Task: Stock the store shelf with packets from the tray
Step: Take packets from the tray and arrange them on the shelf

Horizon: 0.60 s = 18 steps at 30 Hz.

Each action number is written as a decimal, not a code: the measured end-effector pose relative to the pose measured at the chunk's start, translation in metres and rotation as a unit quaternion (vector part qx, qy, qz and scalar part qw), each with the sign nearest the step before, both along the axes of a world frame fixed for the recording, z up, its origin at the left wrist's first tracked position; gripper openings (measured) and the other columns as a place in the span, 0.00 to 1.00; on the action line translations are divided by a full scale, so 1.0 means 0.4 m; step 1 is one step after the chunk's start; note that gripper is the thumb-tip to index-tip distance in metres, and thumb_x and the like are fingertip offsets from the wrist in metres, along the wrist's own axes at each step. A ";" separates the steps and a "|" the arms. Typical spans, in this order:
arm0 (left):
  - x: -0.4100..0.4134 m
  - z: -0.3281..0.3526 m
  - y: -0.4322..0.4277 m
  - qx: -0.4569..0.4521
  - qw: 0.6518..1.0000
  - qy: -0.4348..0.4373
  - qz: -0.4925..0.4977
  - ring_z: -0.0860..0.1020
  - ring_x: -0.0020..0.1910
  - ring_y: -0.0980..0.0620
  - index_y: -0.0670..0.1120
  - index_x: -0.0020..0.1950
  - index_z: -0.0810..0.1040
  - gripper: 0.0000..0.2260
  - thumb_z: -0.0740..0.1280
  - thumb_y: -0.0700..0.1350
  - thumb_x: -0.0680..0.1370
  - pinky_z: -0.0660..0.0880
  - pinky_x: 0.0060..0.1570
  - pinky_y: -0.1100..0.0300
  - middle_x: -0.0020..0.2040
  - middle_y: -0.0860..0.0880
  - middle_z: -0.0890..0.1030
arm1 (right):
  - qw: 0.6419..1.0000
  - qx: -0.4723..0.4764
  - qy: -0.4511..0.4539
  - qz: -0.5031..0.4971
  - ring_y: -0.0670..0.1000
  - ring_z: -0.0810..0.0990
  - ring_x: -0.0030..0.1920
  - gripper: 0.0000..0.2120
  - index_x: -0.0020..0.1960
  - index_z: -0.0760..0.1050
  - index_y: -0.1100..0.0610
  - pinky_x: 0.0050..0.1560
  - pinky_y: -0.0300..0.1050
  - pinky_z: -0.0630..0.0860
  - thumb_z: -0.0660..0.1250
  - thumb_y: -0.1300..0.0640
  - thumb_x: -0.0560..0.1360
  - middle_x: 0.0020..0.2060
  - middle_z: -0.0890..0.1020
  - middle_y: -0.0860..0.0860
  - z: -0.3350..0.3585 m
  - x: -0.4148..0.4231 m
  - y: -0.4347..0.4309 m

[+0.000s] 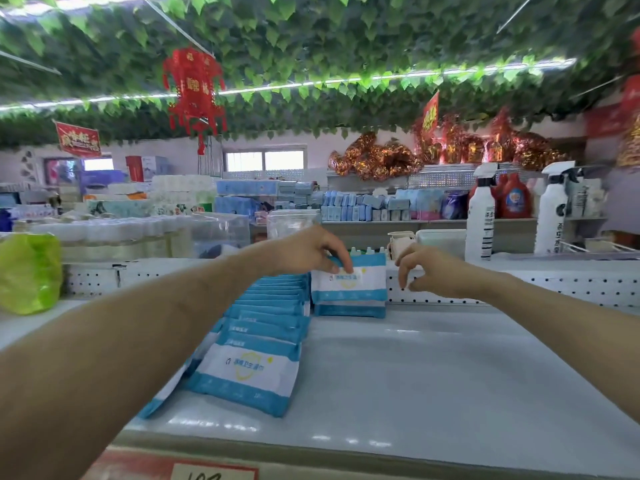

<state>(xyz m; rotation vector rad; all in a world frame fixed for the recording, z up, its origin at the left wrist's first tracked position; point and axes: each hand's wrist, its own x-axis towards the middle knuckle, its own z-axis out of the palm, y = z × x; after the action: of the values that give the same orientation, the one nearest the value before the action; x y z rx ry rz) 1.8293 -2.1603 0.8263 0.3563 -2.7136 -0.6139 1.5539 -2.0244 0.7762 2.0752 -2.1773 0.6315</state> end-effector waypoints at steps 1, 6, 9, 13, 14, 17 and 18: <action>-0.017 -0.018 -0.002 0.003 1.000 -0.006 -0.001 0.82 0.57 0.60 0.50 0.52 0.88 0.11 0.72 0.35 0.79 0.75 0.64 0.62 0.55 0.57 0.86 | 1.000 0.002 0.002 -0.002 0.45 0.76 0.59 0.14 0.40 0.83 0.41 0.56 0.40 0.72 0.79 0.61 0.72 0.58 0.76 0.41 -0.004 -0.015 0.017; -0.058 -0.097 -0.033 -0.006 0.999 -0.024 0.020 0.82 0.55 0.57 0.49 0.49 0.89 0.09 0.73 0.35 0.79 0.77 0.65 0.55 0.54 0.53 0.86 | 1.000 0.002 0.002 -0.011 0.41 0.76 0.55 0.18 0.42 0.82 0.36 0.55 0.42 0.74 0.77 0.61 0.73 0.55 0.78 0.38 -0.014 -0.065 0.085; -0.064 -0.114 -0.046 -0.005 0.999 -0.018 0.030 0.82 0.52 0.57 0.49 0.48 0.89 0.09 0.73 0.35 0.79 0.79 0.63 0.55 0.51 0.53 0.86 | 1.000 0.004 0.007 -0.019 0.41 0.77 0.54 0.17 0.42 0.82 0.36 0.56 0.46 0.77 0.76 0.60 0.73 0.54 0.79 0.37 -0.020 -0.078 0.106; -0.066 -0.113 -0.047 -0.068 0.997 -0.023 0.025 0.80 0.53 0.54 0.51 0.47 0.88 0.10 0.74 0.36 0.78 0.78 0.59 0.60 0.54 0.50 0.82 | 1.000 0.001 0.002 -0.025 0.42 0.77 0.55 0.15 0.42 0.83 0.38 0.56 0.48 0.77 0.76 0.60 0.74 0.53 0.80 0.39 -0.021 -0.068 0.121; -0.063 -0.112 -0.044 -0.081 0.996 -0.023 0.024 0.79 0.53 0.55 0.52 0.47 0.88 0.10 0.75 0.36 0.77 0.78 0.58 0.64 0.54 0.50 0.81 | 1.000 -0.004 -0.001 -0.026 0.43 0.78 0.55 0.14 0.41 0.83 0.39 0.56 0.48 0.77 0.76 0.60 0.74 0.53 0.80 0.39 -0.018 -0.058 0.121; -0.036 -0.102 -0.039 -0.101 0.994 -0.011 0.027 0.75 0.53 0.58 0.50 0.47 0.89 0.11 0.74 0.34 0.77 0.74 0.53 0.72 0.54 0.54 0.79 | 0.999 -0.014 -0.004 -0.029 0.44 0.77 0.55 0.13 0.42 0.83 0.42 0.58 0.49 0.77 0.76 0.61 0.75 0.55 0.80 0.42 0.003 -0.014 0.109; -0.017 -0.094 -0.041 -0.104 0.994 -0.005 0.035 0.75 0.52 0.57 0.50 0.47 0.89 0.11 0.73 0.33 0.77 0.74 0.53 0.69 0.54 0.53 0.79 | 1.000 -0.013 0.001 -0.027 0.45 0.77 0.56 0.12 0.43 0.83 0.43 0.59 0.49 0.77 0.77 0.61 0.75 0.56 0.80 0.42 0.014 0.007 0.101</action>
<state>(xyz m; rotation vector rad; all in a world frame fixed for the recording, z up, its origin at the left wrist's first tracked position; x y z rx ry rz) 1.8226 -2.1766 0.7887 0.3994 -2.7280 -0.3064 1.5567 -1.9839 0.7819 1.9971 -2.2042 0.6481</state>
